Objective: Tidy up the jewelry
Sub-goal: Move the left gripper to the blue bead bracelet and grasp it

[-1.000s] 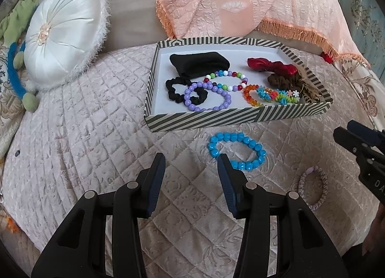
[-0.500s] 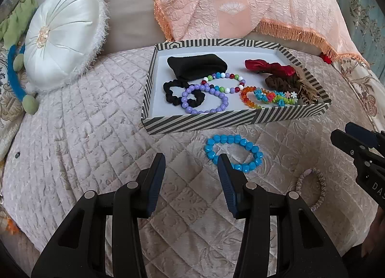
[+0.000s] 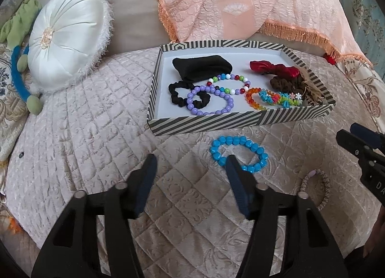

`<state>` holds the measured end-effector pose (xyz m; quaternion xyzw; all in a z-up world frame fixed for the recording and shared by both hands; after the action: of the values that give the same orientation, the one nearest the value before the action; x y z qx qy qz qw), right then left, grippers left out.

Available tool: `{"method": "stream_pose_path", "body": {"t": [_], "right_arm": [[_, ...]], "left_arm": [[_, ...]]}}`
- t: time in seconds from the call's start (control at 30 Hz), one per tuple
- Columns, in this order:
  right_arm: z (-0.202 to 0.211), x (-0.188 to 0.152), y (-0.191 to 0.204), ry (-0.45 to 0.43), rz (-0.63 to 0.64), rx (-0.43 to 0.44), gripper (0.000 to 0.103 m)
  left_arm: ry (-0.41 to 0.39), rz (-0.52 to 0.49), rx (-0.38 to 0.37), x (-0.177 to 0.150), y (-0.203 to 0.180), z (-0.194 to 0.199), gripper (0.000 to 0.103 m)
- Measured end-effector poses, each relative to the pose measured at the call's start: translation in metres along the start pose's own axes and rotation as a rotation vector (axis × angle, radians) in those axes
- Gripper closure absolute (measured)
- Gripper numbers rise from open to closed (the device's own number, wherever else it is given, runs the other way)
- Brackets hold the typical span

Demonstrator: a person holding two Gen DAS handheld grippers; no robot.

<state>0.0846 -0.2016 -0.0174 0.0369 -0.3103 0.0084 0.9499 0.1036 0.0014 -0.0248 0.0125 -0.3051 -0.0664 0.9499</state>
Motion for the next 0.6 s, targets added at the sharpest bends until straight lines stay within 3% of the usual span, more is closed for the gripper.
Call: {"method": "stream_pose_path", "body": {"t": [0.03,0.1,0.13,0.33,0.47,0.6], "right_arm": [[0.0,0.0,-0.002,-0.003,-0.014,0.001,0.055],[0.0,0.001,-0.008,-0.015,-0.062,0.019,0.014],[0.001,0.0,-0.009,-0.024,-0.074,0.033,0.011],[0.003,0.001,-0.008,-0.028,-0.054,0.025,0.011],[0.033,0.016,-0.003,-0.16,-0.006,0.029,0.011],[0.047,0.021,-0.004,-0.212,0.01,0.005,0.0]], "left_arm": [[-0.005,0.0,0.002,0.0,0.0,0.001,0.039],[-0.006,-0.001,0.006,0.001,0.001,0.001,0.032],[-0.006,-0.001,0.013,0.0,0.002,0.0,0.029],[0.001,-0.015,0.017,0.0,0.004,-0.004,0.026],[0.018,-0.027,0.006,0.001,0.007,-0.004,0.026],[-0.015,-0.007,-0.004,0.007,0.013,0.003,0.026]]}}
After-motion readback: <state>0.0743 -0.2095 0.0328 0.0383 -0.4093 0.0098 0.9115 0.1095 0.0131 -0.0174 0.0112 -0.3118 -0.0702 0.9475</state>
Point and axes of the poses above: each gripper's, at about its wrist camera, not at the fingertips, and z roughly against the way its jaws point, y to its left, x to its top, the point moved 7 cm from there along -z, roughly the way its jaws point, and after that the axes turned 3 degrees about y, right-handed, at the moved point
